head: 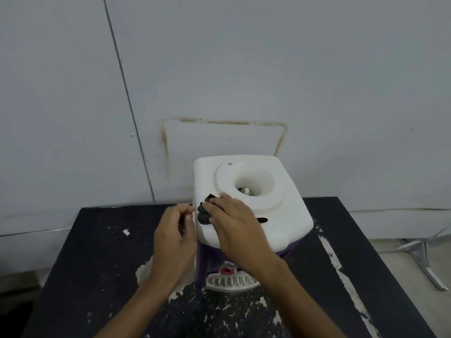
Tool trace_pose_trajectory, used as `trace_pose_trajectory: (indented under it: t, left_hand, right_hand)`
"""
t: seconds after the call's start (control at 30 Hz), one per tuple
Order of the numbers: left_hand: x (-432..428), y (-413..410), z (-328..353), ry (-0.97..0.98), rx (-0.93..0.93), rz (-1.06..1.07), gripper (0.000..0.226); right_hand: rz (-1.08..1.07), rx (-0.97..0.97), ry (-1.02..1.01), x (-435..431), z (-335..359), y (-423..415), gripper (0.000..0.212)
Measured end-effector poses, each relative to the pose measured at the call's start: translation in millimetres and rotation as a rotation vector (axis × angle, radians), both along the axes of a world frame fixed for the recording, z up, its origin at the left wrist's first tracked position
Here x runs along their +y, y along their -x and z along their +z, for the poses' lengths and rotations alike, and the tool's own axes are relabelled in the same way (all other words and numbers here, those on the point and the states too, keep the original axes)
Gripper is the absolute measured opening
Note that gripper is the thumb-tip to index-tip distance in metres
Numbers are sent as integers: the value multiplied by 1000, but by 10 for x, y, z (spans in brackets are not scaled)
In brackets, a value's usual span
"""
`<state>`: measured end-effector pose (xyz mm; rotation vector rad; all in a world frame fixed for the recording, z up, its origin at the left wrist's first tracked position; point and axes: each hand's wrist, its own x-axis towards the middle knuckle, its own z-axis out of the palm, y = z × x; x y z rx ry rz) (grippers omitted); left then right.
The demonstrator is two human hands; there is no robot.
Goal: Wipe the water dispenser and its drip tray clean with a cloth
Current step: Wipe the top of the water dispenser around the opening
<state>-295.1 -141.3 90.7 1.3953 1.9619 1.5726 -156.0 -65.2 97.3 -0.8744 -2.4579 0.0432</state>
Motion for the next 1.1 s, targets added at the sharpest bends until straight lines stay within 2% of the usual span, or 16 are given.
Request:
trace_pose_trajectory:
  t: [0.17, 0.4, 0.57, 0.63, 0.73, 0.83, 0.97, 1.1]
  left_hand:
    - [-71, -274, -235, -44, 204, 3, 18]
    - [-16, -448, -201, 14, 637, 202, 22]
    - [22, -510, -168, 35, 603, 269, 20]
    - [12, -499, -188, 40, 591, 259, 18]
    - [-13, -496, -212, 48, 550, 260, 16]
    - [-26, -511, -218, 49, 540, 255, 14]
    - [25, -503, -165, 65, 580, 256, 16]
    - [20, -481, -139, 66, 583, 207, 15]
  right_hand:
    - [112, -203, 7, 474, 148, 250, 39]
    - [-15, -469, 13, 829, 372, 751, 47]
    - [-98, -430, 261, 1364, 441, 938, 44]
    - [6, -402, 239, 1266, 430, 880, 38]
    - [292, -339, 120, 791, 301, 561, 30]
    - [482, -320, 96, 500, 169, 277, 40]
    - [347, -377, 79, 837, 284, 483, 31]
    - [164, -432, 256, 1297, 465, 776, 33]
